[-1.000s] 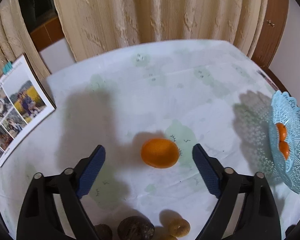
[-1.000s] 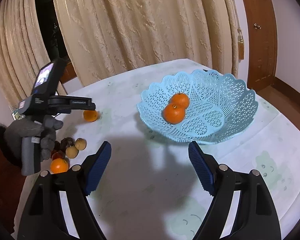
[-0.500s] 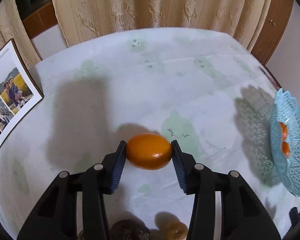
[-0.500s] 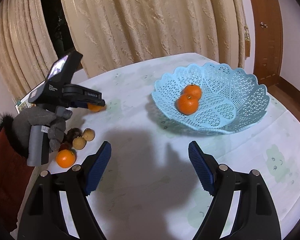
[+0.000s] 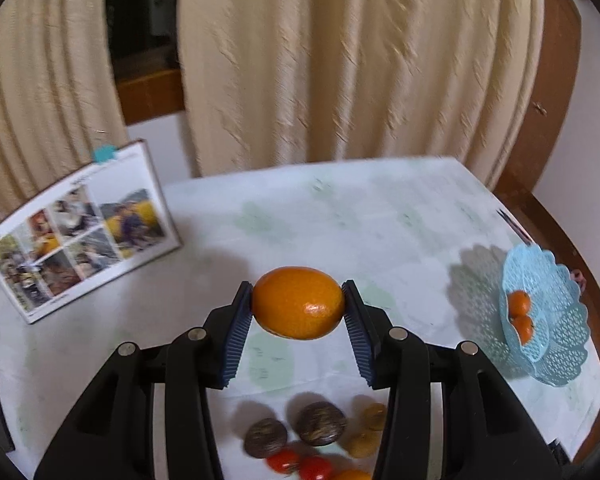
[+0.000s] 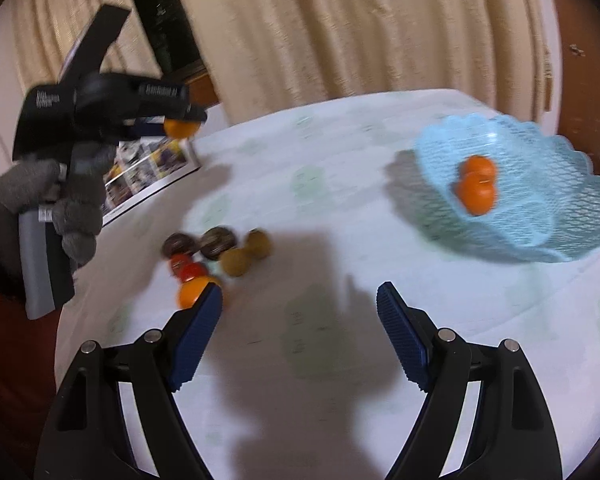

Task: Organize fruits
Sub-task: 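Grasp an orange with the right tool while the left tool holds its orange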

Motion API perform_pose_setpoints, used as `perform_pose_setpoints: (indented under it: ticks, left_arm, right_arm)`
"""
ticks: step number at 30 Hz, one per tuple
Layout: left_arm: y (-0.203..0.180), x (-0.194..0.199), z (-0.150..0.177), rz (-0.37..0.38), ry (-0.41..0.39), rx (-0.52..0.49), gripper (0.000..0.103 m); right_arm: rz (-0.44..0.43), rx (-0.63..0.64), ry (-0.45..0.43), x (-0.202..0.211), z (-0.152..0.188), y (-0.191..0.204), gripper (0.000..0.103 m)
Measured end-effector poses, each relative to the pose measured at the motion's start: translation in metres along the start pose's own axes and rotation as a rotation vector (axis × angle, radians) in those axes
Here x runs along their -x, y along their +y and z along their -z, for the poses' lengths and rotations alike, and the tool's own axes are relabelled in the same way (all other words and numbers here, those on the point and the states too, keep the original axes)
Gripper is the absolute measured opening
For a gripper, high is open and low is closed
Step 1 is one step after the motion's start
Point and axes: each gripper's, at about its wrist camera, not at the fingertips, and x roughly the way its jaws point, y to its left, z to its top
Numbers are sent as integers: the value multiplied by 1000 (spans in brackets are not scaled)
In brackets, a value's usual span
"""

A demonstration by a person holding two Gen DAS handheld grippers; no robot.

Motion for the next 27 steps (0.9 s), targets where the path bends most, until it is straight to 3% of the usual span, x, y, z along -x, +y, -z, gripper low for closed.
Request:
perform_pose_setpoints:
  ticks: [12,17,27]
  left_arm:
    - [34,25,5,-10,-56,76,46]
    - [34,34,3,11,-71,80,46]
    - [32,44,2,50,-88,84,46]
  right_arm:
    - [-109,91,148,-55,2,52,81]
    - [-103,134,173,-70,-1,64,79]
    - [-63,197,194,-88,0,77,45]
